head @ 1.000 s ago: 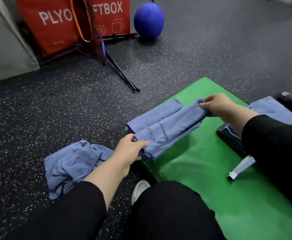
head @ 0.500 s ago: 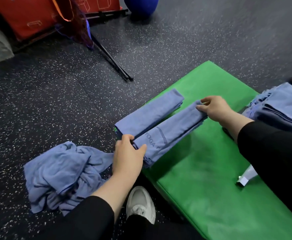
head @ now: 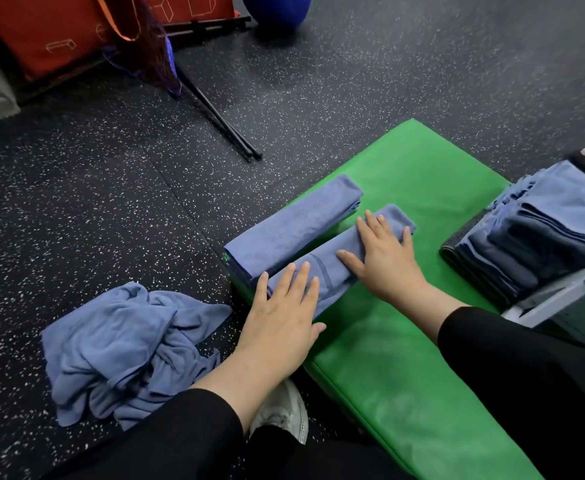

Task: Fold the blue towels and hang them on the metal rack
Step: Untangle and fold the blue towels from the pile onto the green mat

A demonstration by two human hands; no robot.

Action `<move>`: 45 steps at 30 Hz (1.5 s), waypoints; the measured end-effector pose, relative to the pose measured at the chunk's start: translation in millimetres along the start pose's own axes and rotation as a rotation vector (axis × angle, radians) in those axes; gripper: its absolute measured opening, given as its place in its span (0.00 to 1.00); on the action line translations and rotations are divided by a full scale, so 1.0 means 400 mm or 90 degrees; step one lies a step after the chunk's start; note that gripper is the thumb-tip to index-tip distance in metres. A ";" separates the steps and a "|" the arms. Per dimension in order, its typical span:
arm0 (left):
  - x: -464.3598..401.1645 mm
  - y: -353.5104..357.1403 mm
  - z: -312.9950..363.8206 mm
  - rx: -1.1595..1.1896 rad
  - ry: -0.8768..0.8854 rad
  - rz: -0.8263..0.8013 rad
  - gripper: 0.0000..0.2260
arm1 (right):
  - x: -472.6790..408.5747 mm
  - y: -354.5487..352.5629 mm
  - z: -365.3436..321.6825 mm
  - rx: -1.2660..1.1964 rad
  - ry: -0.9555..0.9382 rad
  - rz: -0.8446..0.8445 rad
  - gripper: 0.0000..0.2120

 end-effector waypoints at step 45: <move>0.519 0.126 -0.936 0.192 -0.398 -0.283 0.14 | 0.009 0.518 -1.093 0.135 -0.493 -0.423 0.10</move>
Point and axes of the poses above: each hand's wrist, its own x-axis away from the middle knuckle, its own y-axis out of the palm, z = x × y, the point moved 3 cm from there along -x, towards the middle knuckle, and after that the axes turned 10 degrees about -y, right-handed, at the moved point
